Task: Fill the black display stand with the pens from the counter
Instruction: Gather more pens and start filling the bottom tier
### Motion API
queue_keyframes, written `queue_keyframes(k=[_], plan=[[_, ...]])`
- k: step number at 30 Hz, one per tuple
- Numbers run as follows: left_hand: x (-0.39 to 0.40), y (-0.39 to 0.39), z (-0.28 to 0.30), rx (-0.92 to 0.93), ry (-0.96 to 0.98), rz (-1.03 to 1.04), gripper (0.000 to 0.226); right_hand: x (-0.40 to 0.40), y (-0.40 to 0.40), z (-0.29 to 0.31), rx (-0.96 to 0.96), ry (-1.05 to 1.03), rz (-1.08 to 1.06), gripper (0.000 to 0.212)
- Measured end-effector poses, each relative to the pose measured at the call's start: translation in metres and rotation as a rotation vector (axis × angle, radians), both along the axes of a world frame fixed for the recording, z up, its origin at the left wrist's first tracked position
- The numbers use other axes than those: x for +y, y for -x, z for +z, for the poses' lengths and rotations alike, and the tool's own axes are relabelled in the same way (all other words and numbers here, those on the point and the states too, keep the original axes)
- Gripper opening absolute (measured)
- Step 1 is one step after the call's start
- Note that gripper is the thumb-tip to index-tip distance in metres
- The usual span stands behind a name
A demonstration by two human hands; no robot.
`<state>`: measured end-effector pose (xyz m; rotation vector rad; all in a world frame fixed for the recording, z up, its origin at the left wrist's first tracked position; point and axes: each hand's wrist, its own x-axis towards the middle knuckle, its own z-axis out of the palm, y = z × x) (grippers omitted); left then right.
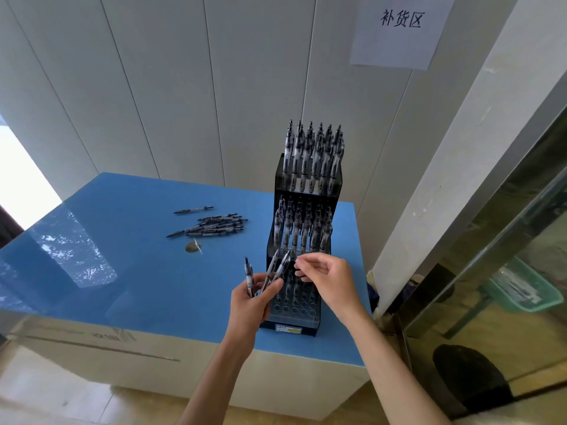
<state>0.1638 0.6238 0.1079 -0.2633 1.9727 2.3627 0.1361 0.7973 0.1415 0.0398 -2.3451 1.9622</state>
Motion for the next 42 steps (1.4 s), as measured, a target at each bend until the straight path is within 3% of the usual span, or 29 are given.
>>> queue_keyframes(k=[11, 18, 25, 32, 42], plan=[[0.008, 0.0, 0.001, 0.005, -0.002, -0.097, 0.016, 0.001, -0.001, 0.002, -0.172, 0.202, 0.04, 0.009], [-0.006, 0.007, -0.005, -0.125, 0.013, 0.148, 0.032, 0.015, 0.005, -0.002, -0.127, 0.273, -0.101, 0.01], [-0.03, 0.012, -0.009, -0.058, -0.038, 0.046, 0.023, 0.033, 0.004, -0.016, 0.082, -0.131, -0.219, 0.012], [-0.037, 0.009, -0.009, -0.008, -0.13, 0.074, 0.028, 0.028, 0.001, -0.027, 0.153, -0.396, -0.232, 0.017], [-0.037, 0.003, -0.006, -0.038, -0.133, 0.034, 0.028, 0.022, -0.001, -0.043, 0.165, -0.537, -0.176, 0.014]])
